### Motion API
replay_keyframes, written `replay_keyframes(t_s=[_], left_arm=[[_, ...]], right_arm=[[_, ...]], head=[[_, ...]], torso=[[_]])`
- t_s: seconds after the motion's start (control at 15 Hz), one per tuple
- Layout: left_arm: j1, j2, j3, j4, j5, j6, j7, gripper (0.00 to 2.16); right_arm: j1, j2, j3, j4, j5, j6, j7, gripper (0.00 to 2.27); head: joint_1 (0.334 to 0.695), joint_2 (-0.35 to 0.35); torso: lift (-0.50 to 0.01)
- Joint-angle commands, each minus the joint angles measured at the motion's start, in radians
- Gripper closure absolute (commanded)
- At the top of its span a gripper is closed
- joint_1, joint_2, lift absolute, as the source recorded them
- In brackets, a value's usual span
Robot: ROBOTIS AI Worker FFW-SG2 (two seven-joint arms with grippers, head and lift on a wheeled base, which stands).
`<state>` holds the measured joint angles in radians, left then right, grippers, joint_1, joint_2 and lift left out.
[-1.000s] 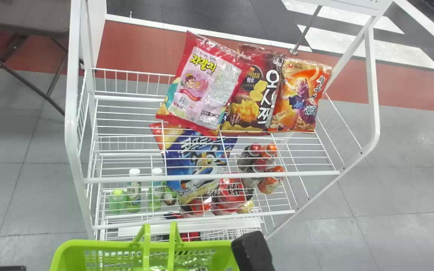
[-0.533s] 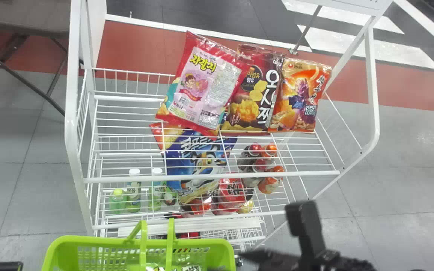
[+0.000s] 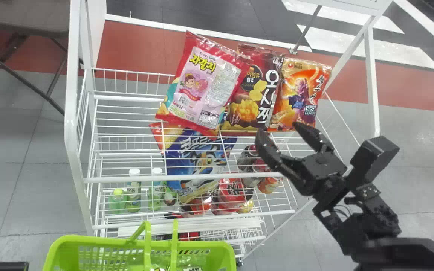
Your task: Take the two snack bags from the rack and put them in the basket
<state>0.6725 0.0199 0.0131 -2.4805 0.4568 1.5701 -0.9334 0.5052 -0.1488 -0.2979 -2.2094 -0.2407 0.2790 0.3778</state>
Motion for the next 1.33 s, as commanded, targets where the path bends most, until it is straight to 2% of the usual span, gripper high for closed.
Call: replay_keyframes(t_s=[0.0, 0.27, 0.6, 0.87, 1.0, 1.27], left_arm=[[-0.01, 0.002, -0.015, 0.0, -0.012, 0.001, 0.004, 1.36], [-0.056, 0.014, -0.022, 0.014, -0.015, 0.001, 0.008, 1.36], [-0.053, 0.018, 0.005, 0.023, -0.01, 0.001, 0.002, 1.36], [-0.056, 0.018, 0.041, 0.044, 0.002, 0.001, -0.01, 1.36], [-0.057, 0.018, 0.056, 0.054, 0.002, 0.001, -0.016, 1.36], [-0.068, 0.018, 0.08, 0.061, 0.026, 0.001, -0.013, 1.36]], right_arm=[[-0.123, 0.0, -0.043, 0.14, 0.004, -0.01, -0.01, 0.08], [-0.28, -0.003, -0.099, 0.347, 0.055, -0.01, -0.043, 0.08], [-0.528, -0.025, -0.099, 0.61, 0.155, -0.001, -0.053, 0.08], [-0.669, -0.057, -0.098, 0.797, 0.193, -0.019, -0.077, 0.07], [-0.731, -0.087, -0.099, 0.906, 0.193, -0.047, -0.077, 0.08], [-0.781, -0.112, -0.079, 0.998, 0.205, -0.05, -0.06, 0.09]], head=[[0.695, -0.35], [0.695, -0.35], [0.695, -0.35], [0.695, -0.35], [0.695, -0.35], [0.695, -0.35]], torso=[[-0.008], [-0.008], [-0.008], [-0.008], [-0.008], [-0.008]])
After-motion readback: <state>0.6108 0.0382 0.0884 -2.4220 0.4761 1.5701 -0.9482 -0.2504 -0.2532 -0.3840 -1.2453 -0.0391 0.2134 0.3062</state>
